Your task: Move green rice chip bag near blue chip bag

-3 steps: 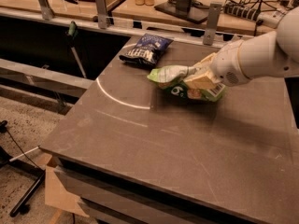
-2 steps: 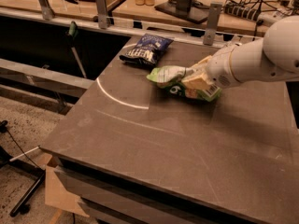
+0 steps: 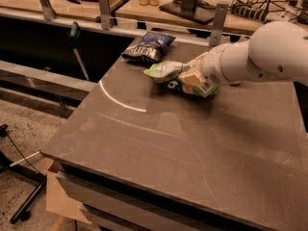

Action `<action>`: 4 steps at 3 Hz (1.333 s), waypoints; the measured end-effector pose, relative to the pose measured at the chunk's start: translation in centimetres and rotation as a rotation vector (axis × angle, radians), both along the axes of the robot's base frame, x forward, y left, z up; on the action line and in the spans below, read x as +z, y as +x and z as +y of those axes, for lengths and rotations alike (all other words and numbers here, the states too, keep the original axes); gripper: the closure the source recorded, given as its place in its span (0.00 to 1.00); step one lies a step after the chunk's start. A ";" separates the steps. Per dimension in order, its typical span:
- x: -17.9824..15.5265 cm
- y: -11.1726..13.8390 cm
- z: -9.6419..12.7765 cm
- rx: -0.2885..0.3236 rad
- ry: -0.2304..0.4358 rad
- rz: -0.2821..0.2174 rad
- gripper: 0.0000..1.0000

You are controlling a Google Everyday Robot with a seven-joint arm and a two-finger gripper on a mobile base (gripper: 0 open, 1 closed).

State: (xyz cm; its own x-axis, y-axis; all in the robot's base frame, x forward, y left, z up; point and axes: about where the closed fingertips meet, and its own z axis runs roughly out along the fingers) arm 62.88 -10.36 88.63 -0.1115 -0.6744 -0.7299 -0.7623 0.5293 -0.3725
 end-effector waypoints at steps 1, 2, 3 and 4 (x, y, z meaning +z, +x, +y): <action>0.1 0.1 0.5 -0.007 0.003 -0.009 0.13; 0.4 -1.2 -0.2 -0.036 0.005 -0.005 0.00; 1.8 -5.2 -4.2 -0.122 0.000 0.005 0.00; 4.2 -9.8 -9.7 -0.261 -0.053 -0.004 0.00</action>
Offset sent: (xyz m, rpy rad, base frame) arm -0.0317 -0.0173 0.0043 0.0077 0.0063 -0.0832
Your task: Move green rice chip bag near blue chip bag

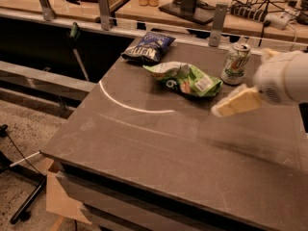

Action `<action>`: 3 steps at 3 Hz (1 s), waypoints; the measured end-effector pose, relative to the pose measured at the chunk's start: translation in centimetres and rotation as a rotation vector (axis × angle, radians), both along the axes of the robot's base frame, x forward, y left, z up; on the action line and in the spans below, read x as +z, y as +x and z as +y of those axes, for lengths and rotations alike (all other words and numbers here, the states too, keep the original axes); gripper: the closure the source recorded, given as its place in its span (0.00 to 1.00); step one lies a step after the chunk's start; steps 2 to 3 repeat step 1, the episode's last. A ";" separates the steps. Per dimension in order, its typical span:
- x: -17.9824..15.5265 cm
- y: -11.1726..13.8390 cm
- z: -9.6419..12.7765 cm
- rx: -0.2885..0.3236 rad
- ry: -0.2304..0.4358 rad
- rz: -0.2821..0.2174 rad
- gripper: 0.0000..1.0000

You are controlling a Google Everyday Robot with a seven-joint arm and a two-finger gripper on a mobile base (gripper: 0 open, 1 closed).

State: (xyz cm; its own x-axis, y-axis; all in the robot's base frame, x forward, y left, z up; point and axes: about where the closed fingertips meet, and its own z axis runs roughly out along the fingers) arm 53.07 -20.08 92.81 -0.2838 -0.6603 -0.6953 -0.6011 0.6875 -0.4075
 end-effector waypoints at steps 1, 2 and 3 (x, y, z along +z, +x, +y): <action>0.9 -0.2 -0.2 -0.036 0.006 -0.005 0.00; 0.9 -0.2 -0.2 -0.036 0.006 -0.005 0.00; 0.9 -0.2 -0.2 -0.036 0.006 -0.005 0.00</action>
Offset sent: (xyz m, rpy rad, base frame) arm 0.0000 0.0000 0.0000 0.0000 0.0000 0.0000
